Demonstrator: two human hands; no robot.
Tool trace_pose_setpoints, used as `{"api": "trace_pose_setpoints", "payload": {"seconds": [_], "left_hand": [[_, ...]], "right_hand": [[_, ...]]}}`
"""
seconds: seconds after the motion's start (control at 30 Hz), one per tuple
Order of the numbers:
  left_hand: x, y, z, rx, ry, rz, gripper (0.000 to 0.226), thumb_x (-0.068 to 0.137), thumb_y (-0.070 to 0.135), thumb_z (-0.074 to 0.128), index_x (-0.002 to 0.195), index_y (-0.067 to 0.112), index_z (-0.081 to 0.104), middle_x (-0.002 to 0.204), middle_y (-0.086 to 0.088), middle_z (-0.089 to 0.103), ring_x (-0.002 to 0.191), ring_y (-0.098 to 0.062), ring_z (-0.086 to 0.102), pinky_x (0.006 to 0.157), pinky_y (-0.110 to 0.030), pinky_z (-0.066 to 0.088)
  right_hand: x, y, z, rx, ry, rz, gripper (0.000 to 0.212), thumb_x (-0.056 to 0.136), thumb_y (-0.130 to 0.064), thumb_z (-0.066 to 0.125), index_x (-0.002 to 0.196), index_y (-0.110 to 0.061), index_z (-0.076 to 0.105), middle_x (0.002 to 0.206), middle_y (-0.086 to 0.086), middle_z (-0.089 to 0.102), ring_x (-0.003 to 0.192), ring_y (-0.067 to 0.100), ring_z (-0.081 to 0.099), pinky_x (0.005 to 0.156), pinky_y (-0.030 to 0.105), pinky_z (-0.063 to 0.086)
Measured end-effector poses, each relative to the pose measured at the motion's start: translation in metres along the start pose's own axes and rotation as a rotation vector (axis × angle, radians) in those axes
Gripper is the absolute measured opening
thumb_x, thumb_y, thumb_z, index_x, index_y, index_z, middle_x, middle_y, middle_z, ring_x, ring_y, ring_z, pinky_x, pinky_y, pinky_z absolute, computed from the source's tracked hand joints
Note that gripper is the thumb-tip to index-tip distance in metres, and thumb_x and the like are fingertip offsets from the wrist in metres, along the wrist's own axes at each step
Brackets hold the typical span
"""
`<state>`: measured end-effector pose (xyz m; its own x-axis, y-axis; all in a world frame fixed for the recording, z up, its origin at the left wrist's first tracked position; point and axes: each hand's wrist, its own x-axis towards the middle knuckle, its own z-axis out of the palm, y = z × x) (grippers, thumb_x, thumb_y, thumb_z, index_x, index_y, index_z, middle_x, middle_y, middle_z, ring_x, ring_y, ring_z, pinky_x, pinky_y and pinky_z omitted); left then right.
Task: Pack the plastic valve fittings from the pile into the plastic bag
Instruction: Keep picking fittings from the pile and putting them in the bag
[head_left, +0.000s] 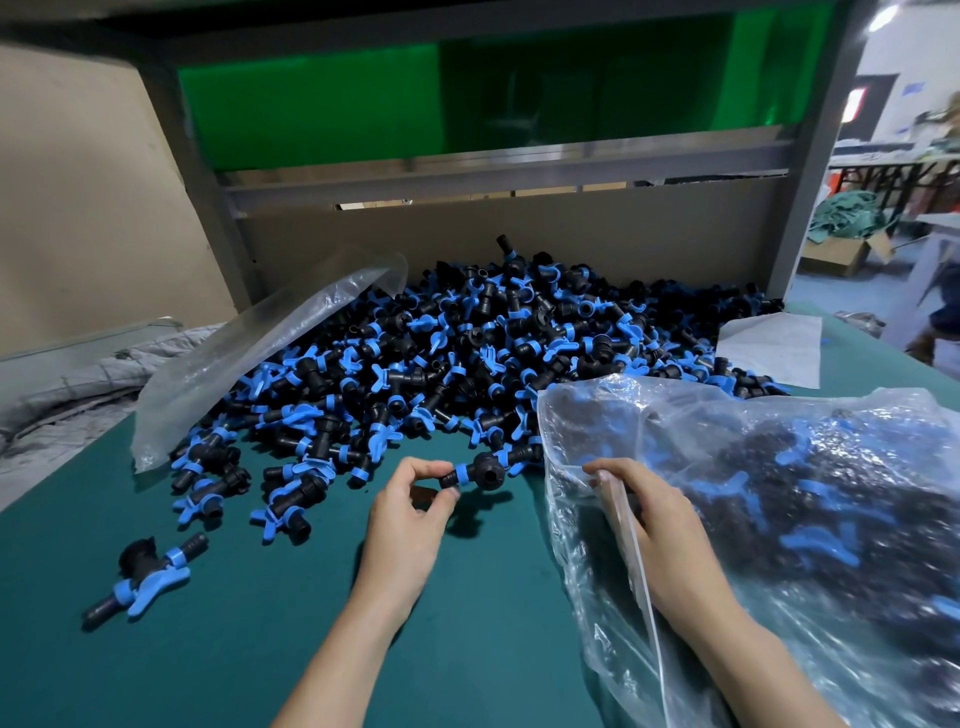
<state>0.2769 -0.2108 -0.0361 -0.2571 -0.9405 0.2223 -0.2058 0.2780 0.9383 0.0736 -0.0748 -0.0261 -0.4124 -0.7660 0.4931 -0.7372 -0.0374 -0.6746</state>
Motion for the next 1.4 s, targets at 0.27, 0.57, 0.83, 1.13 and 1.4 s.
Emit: {"api": "trace_pose_setpoints", "payload": {"seconds": [0.27, 0.57, 0.83, 1.13, 1.4], "left_hand": [[0.0, 0.002, 0.0, -0.042, 0.012, 0.008, 0.026, 0.09, 0.022, 0.07, 0.088, 0.047, 0.061, 0.084, -0.002, 0.068, 0.063, -0.019, 0.055, 0.058, -0.026, 0.043], [-0.001, 0.003, 0.001, -0.104, 0.016, -0.006, 0.02, 0.09, 0.017, 0.07, 0.092, 0.035, 0.064, 0.089, 0.018, 0.069, 0.08, -0.007, 0.064, 0.071, -0.019, 0.051], [0.007, 0.002, -0.006, -0.342, 0.067, -0.063, 0.015, 0.093, 0.014, 0.066, 0.105, 0.023, 0.065, 0.083, 0.01, 0.073, 0.075, 0.0, 0.066, 0.069, -0.01, 0.05], [0.011, -0.005, -0.008, -0.353, 0.099, -0.115, 0.012, 0.094, 0.022, 0.065, 0.104, 0.028, 0.066, 0.085, 0.007, 0.074, 0.078, -0.002, 0.066, 0.071, -0.019, 0.049], [-0.011, 0.014, 0.004, -0.204, -0.017, -0.007, 0.007, 0.093, 0.026, 0.065, 0.099, 0.023, 0.068, 0.091, 0.01, 0.074, 0.083, 0.001, 0.066, 0.073, -0.007, 0.047]], "right_hand": [[0.0, -0.001, -0.001, -0.002, -0.005, 0.005, 0.021, 0.101, -0.036, 0.045, 0.109, -0.035, 0.064, 0.102, -0.024, 0.065, 0.1, -0.009, 0.054, 0.08, 0.006, 0.038], [-0.001, -0.001, -0.001, 0.006, -0.009, 0.01, 0.021, 0.101, -0.035, 0.045, 0.11, -0.033, 0.065, 0.103, -0.024, 0.065, 0.1, -0.009, 0.054, 0.079, 0.006, 0.037], [-0.001, -0.003, -0.001, 0.017, -0.002, 0.016, 0.021, 0.1, -0.034, 0.046, 0.109, -0.032, 0.065, 0.103, -0.022, 0.066, 0.098, -0.004, 0.056, 0.081, 0.007, 0.039], [-0.001, -0.004, -0.001, 0.015, -0.01, 0.041, 0.021, 0.101, -0.035, 0.045, 0.11, -0.034, 0.064, 0.105, -0.021, 0.066, 0.099, -0.003, 0.057, 0.083, 0.022, 0.044], [-0.002, -0.019, -0.007, 0.155, 0.05, 0.075, 0.019, 0.102, -0.032, 0.048, 0.111, -0.031, 0.065, 0.097, -0.02, 0.066, 0.089, -0.001, 0.059, 0.078, 0.026, 0.046]]}}
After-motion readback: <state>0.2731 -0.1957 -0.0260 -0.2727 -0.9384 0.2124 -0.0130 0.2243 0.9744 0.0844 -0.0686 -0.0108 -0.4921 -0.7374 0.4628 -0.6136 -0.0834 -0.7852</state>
